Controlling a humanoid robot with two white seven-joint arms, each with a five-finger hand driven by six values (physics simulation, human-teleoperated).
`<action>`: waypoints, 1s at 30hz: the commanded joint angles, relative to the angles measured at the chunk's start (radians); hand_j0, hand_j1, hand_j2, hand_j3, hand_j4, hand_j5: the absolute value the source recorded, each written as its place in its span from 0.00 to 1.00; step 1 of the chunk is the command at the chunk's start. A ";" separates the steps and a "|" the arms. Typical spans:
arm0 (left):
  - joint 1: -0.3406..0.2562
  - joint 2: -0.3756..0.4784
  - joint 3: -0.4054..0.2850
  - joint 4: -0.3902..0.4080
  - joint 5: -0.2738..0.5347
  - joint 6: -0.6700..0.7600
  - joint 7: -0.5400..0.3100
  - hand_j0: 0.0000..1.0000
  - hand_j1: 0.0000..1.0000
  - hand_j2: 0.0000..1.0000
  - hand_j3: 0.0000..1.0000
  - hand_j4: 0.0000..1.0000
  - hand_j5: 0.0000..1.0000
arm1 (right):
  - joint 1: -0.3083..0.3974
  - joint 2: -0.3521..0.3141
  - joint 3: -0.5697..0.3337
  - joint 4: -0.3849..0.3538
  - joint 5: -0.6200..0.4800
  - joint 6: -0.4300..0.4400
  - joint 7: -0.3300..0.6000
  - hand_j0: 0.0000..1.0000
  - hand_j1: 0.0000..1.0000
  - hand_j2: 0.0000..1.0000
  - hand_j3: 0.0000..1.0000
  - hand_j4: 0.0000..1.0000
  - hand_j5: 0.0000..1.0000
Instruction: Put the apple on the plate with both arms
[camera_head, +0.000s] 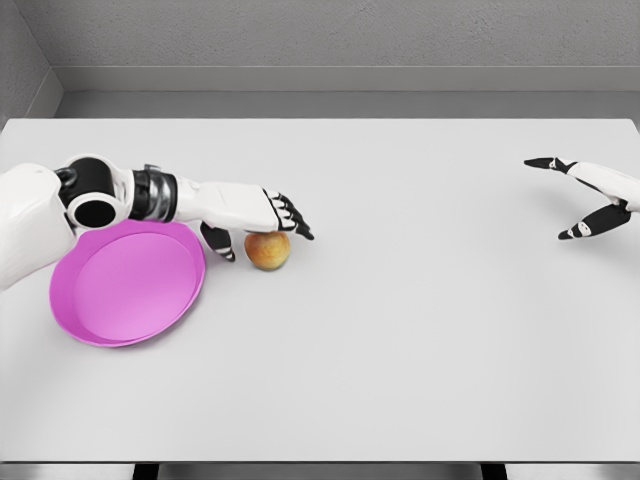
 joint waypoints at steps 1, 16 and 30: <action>0.000 -0.001 -0.006 0.000 0.005 0.002 0.000 1.00 1.00 1.00 1.00 1.00 1.00 | 0.000 -0.001 -0.001 -0.001 -0.007 0.003 0.000 1.00 1.00 1.00 1.00 1.00 1.00; 0.003 -0.001 -0.007 0.000 0.005 0.002 -0.015 0.74 0.74 0.74 0.74 0.74 0.74 | 0.003 0.000 -0.001 0.000 -0.007 0.003 0.000 1.00 1.00 1.00 1.00 1.00 1.00; 0.000 0.007 -0.013 -0.005 0.001 0.002 -0.016 0.46 0.46 0.46 0.46 0.46 0.46 | 0.002 0.000 -0.001 0.000 -0.001 0.003 0.000 1.00 1.00 1.00 1.00 1.00 1.00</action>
